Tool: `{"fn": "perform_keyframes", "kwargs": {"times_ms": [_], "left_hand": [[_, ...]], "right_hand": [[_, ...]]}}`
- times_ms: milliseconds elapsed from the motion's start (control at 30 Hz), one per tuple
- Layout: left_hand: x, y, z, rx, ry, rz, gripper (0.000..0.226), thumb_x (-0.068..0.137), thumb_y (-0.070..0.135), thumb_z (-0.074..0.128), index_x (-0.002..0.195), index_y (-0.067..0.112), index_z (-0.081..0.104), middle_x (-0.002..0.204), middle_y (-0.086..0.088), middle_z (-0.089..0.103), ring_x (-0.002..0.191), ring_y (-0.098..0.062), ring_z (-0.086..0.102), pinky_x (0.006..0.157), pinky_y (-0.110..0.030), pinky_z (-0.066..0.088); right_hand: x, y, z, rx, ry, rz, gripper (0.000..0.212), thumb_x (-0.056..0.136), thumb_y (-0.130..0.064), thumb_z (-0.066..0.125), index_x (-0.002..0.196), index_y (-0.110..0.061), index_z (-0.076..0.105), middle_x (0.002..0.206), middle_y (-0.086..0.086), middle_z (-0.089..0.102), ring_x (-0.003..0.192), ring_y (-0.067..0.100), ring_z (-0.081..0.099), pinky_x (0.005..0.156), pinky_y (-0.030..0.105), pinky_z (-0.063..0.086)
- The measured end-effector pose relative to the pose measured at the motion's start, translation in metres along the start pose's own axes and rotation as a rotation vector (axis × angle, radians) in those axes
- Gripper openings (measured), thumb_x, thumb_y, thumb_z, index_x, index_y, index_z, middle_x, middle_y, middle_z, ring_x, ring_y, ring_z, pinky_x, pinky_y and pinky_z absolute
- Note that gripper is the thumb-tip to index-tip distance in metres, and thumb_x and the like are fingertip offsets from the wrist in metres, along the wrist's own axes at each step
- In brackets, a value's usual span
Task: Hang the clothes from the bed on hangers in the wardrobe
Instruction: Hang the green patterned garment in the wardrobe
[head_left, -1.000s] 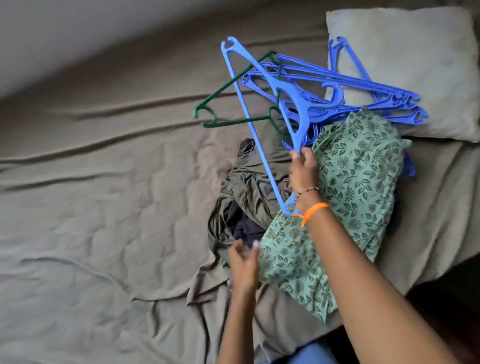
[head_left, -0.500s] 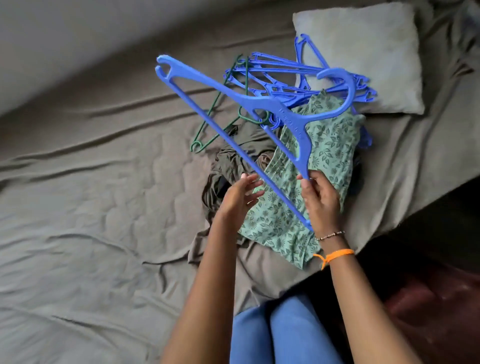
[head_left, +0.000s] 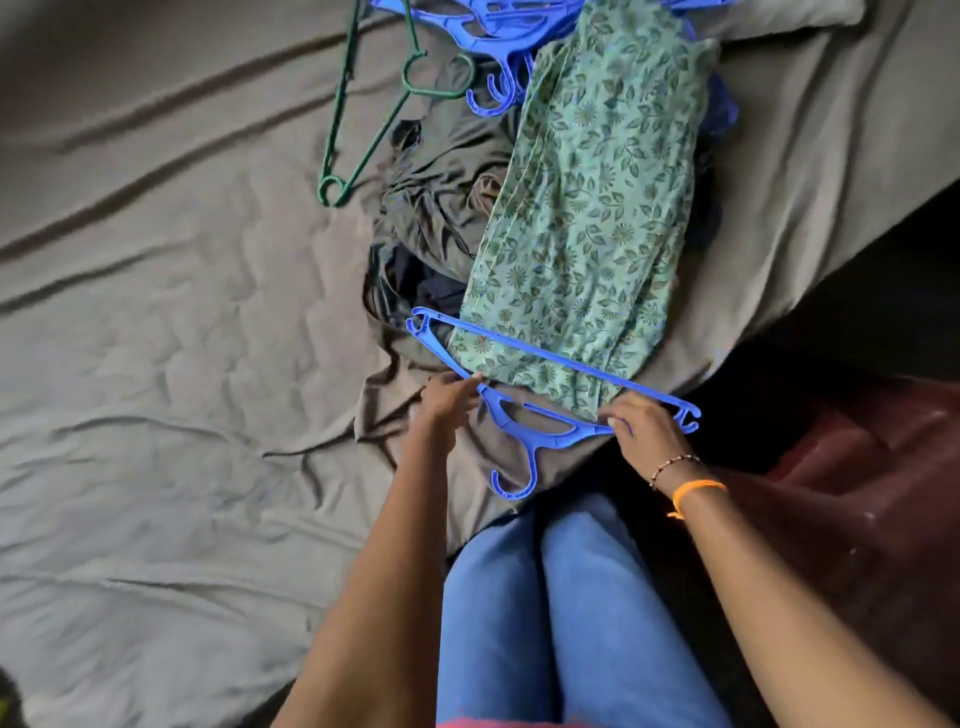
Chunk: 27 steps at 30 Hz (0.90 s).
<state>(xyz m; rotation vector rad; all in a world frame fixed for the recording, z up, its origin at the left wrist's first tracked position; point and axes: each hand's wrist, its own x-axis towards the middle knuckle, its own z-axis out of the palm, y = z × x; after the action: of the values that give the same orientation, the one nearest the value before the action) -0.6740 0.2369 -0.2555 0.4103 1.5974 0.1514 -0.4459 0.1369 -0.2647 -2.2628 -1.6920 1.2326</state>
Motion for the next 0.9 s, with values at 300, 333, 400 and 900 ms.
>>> {"fn": "perform_keyframes", "kwargs": {"times_ms": [300,333,400,900], "left_hand": [[0.035,-0.025,0.019,1.172,0.317,0.818,0.04,0.074,-0.005,0.048,0.111,0.006,0.059,0.112,-0.015,0.055,0.101,-0.036,0.051,0.086,-0.043,0.039],[0.039,-0.024,0.02,1.226,0.29,0.791,0.041,0.078,-0.001,0.048,0.116,0.009,0.057,0.12,-0.012,0.053,0.111,-0.033,0.048,0.094,-0.042,0.036],[0.044,-0.022,0.02,1.301,0.314,0.809,0.039,0.083,0.006,0.05,0.122,0.013,0.053,0.131,-0.008,0.048,0.123,-0.03,0.042,0.103,-0.043,0.03],[-0.032,0.075,0.013,0.804,0.028,1.0,0.056,0.066,0.018,0.048,0.118,0.005,0.063,0.113,-0.01,0.065,0.114,-0.025,0.053,0.098,-0.031,0.035]], "right_hand": [[0.033,-0.021,0.036,-0.264,0.102,0.015,0.04,0.068,-0.013,0.079,0.104,-0.009,0.061,0.105,0.012,0.058,0.095,0.037,0.055,0.073,0.044,0.05],[0.033,-0.02,0.035,-0.255,0.128,0.018,0.038,0.068,-0.013,0.078,0.102,-0.008,0.062,0.103,0.012,0.06,0.093,0.037,0.056,0.071,0.044,0.051],[0.035,-0.015,0.036,-0.249,0.2,-0.031,0.022,0.072,-0.007,0.074,0.091,-0.006,0.065,0.096,0.012,0.061,0.087,0.037,0.056,0.066,0.044,0.053],[0.021,-0.06,-0.074,0.327,0.393,-0.028,0.039,0.076,-0.032,0.072,0.092,-0.004,0.05,0.083,0.005,0.049,0.077,0.022,0.047,0.065,0.03,0.032]]}}
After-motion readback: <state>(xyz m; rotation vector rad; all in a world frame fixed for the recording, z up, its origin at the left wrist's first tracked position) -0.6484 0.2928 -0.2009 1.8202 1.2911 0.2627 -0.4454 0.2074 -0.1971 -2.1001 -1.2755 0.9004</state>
